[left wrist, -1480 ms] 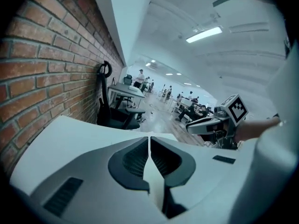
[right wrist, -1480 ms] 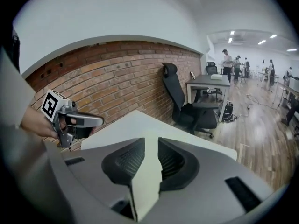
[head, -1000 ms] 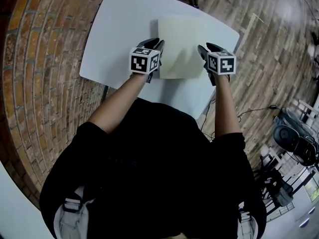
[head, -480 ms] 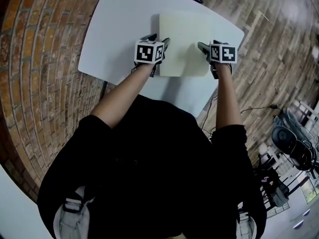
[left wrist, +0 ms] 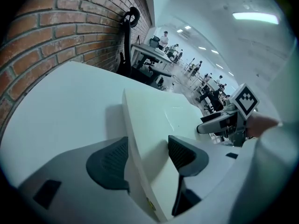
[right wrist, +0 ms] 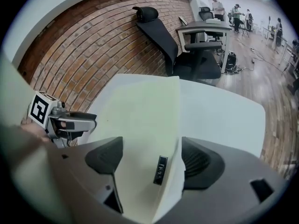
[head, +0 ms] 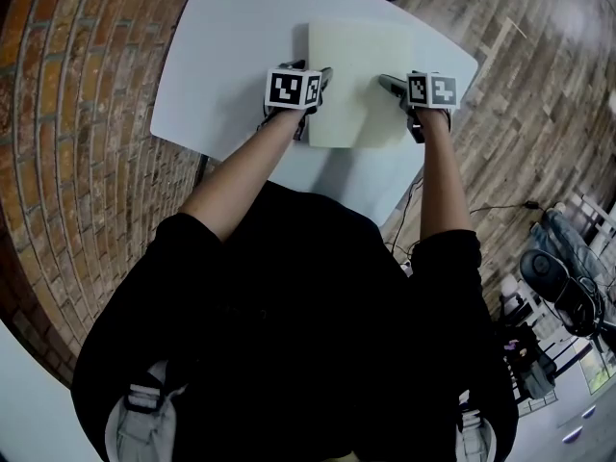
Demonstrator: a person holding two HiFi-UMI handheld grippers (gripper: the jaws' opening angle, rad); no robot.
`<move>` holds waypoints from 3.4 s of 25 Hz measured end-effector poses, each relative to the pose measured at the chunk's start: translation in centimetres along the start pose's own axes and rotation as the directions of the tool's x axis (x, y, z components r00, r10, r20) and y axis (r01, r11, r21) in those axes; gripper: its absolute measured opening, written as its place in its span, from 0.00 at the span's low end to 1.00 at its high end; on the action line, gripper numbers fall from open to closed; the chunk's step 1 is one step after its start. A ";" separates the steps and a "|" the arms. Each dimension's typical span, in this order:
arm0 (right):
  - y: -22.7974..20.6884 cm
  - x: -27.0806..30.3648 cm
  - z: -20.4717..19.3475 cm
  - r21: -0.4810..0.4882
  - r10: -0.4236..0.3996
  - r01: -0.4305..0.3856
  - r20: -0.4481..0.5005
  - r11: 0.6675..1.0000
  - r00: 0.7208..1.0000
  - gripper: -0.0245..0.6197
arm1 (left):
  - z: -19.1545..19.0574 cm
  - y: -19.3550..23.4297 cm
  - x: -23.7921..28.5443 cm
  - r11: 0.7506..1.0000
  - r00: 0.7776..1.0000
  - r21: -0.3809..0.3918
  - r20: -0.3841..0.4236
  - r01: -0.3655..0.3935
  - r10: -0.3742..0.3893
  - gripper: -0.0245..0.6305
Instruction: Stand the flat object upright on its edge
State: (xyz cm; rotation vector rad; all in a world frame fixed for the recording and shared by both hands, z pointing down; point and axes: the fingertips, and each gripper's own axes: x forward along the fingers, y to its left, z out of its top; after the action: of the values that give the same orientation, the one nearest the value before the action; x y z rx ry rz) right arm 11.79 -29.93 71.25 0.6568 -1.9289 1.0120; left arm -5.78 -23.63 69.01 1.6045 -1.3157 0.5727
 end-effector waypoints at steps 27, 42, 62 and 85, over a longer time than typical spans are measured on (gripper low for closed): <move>1.0 -0.9 -0.1 -0.050 -0.007 0.011 0.067 0.999 0.998 0.60 | -0.5 -0.6 -0.2 1.000 0.999 -0.015 -0.025 0.026 -0.027 0.43; 3.5 -5.2 -1.0 -0.050 -0.084 0.093 0.171 0.994 0.982 0.60 | 0.4 -2.6 -4.3 0.993 0.997 0.106 0.038 0.060 -0.064 0.43; 7.4 -10.4 -1.4 0.011 -0.198 0.208 0.351 0.978 0.915 0.58 | 1.7 -4.1 -9.1 0.967 0.985 0.232 0.108 0.107 -0.135 0.43; 11.4 -15.5 0.8 -0.018 -0.238 0.338 0.674 0.941 0.700 0.56 | 5.4 -4.9 -14.0 0.888 0.911 0.457 0.338 0.060 -0.236 0.43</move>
State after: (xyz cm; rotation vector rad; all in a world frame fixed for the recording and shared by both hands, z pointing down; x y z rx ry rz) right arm 10.88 -23.47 53.14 1.3311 -2.3649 0.4438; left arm -6.68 -21.73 53.42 2.2660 -1.3885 0.4931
